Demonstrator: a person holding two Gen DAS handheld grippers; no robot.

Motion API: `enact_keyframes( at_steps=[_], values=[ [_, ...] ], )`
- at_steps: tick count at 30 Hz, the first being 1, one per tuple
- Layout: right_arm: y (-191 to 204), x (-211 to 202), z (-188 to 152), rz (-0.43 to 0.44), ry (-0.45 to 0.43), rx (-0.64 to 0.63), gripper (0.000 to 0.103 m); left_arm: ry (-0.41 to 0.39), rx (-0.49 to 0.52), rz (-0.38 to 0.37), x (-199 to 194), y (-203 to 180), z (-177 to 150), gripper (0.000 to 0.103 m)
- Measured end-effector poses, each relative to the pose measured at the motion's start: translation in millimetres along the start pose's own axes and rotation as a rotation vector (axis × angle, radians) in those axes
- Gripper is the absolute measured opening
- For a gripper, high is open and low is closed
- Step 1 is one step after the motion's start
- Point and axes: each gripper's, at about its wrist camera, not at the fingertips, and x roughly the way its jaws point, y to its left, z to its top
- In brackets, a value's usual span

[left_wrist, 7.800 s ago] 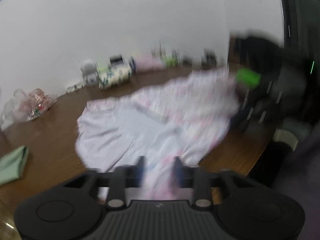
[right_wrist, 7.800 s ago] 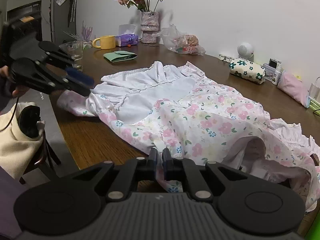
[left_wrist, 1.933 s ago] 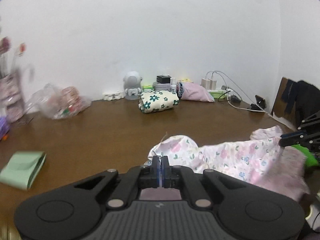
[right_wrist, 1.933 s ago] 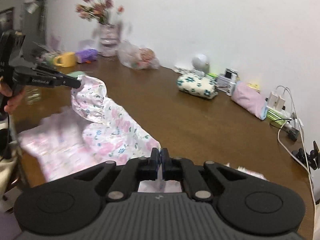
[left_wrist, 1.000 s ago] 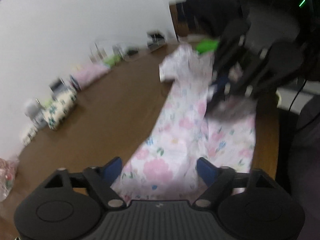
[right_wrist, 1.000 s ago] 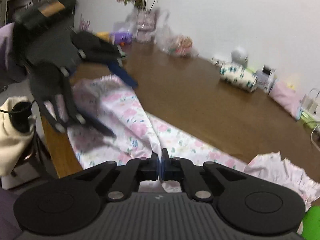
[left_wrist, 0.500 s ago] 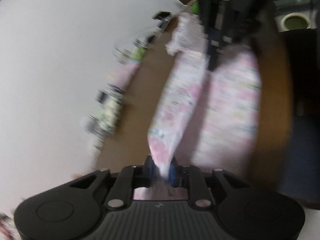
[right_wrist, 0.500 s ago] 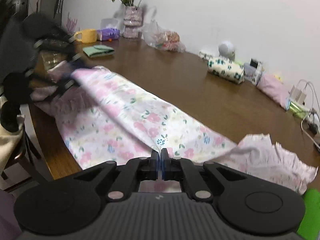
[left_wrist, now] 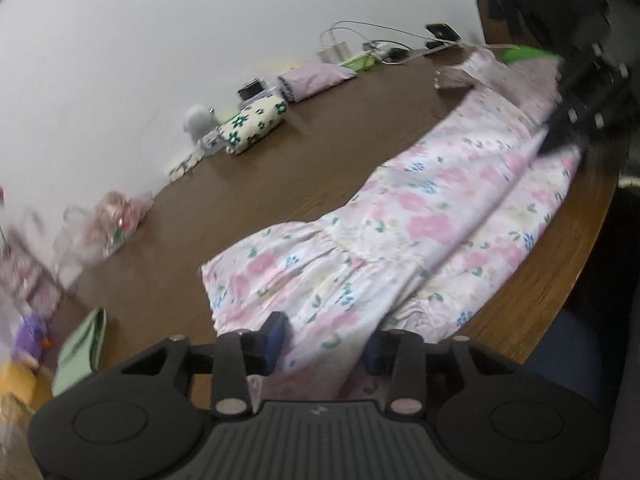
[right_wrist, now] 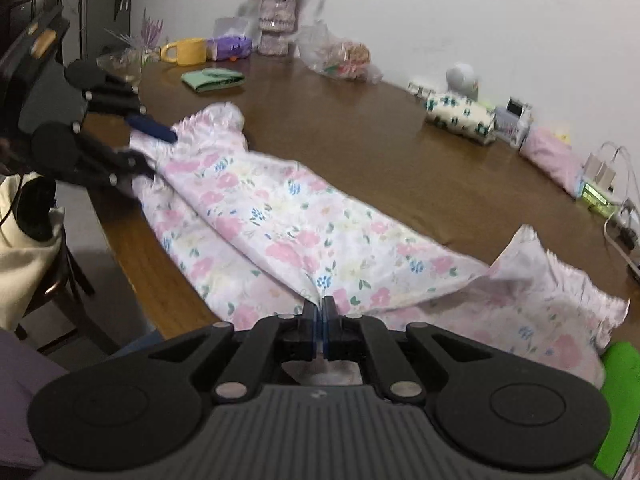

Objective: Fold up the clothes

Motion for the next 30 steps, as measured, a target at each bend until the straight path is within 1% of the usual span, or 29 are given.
enact_keyframes(
  at_steps=[2,3,4,5,6,7,8,9,11,12,13,14,16,19,20,21,22,23,25,28,30],
  values=[
    [-0.7,-3.0,-0.3,0.0,-0.003,0.003,0.004,-0.023,-0.028,-0.03,-7.7,6.5,0.1,0.044],
    [-1.2,-5.0,-0.2,0.001,-0.006,0.003,0.008,-0.045,-0.05,-0.051,-15.1,12.1,-1.5,0.047],
    [-2.1,-8.4,-0.1,0.007,-0.012,0.002,0.01,-0.068,-0.074,-0.071,-23.2,17.9,-3.6,0.052],
    [-5.4,-13.8,0.1,0.014,-0.028,0.009,0.012,-0.113,-0.12,-0.091,-35.0,27.0,-7.7,0.055],
    [-9.8,-19.9,0.3,0.02,-0.049,0.021,0.019,-0.167,-0.174,-0.11,-48.2,37.4,-12.5,0.066],
    [-14.3,-26.1,0.6,0.027,-0.071,0.034,0.025,-0.239,-0.248,-0.123,-59.8,47.6,-16.9,0.081],
    [-18.7,-32.2,0.8,0.033,-0.092,0.046,0.026,-0.32,-0.328,-0.135,-70.6,57.6,-21.1,0.087],
    [-24.1,-36.9,3.0,0.041,-0.119,0.072,0.026,-0.361,-0.409,-0.152,-72.8,65.9,-21.7,0.09],
    [-35.9,-45.0,9.6,0.06,-0.178,0.139,0.026,-0.412,-0.57,-0.192,-70.2,81.0,-19.9,0.09],
    [-40.6,-44.9,14.2,0.064,-0.203,0.173,0.026,-0.4,-0.59,-0.189,-64.4,80.2,-18.5,0.088],
    [-42.5,-40.3,19.3,0.061,-0.216,0.201,0.026,-0.374,-0.587,-0.177,-56.8,76.2,-16.9,0.085],
    [-42.8,-32.3,24.4,0.052,-0.213,0.224,0.026,-0.348,-0.584,-0.165,-49.2,72.1,-15.3,0.084],
    [-39.8,-15.9,25.5,0.032,-0.179,0.239,0.026,-0.295,-0.578,-0.142,-33.9,64.0,-12.1,0.075],
    [-34.3,8.2,24.1,0.003,-0.121,0.253,0.024,-0.216,-0.567,-0.107,-11.1,51.9,-7.2,0.056],
    [-32.4,16.2,23.7,-0.007,-0.101,0.258,0.024,-0.19,-0.564,-0.095,-3.5,47.8,-5.6,0.054],
    [-30.5,24.3,23.2,-0.016,-0.082,0.262,0.023,-0.164,-0.56,-0.083,4.2,43.7,-4.0,0.048],
    [-28.7,32.3,22.8,-0.026,-0.062,0.267,0.023,-0.138,-0.556,-0.071,11.8,39.7,-2.4,0.045],
    [-28.3,35.5,18.8,-0.036,-0.055,0.272,0.022,-0.112,-0.553,-0.06,19.4,35.6,-0.8,0.045],
    [-31.3,32.4,9.7,-0.041,-0.073,0.298,0.021,-0.059,-0.545,-0.036,34.6,27.5,2.5,0.047],
    [-32.7,31.0,6.4,-0.044,-0.075,0.327,0.018,-0.043,-0.571,0.011,30.3,20.8,1.6,0.047],
    [-27.4,30.3,7.1,-0.061,-0.069,0.303,0.018,-0.022,-0.582,0.049,27.4,18.5,9.6,0.047]
  ],
)
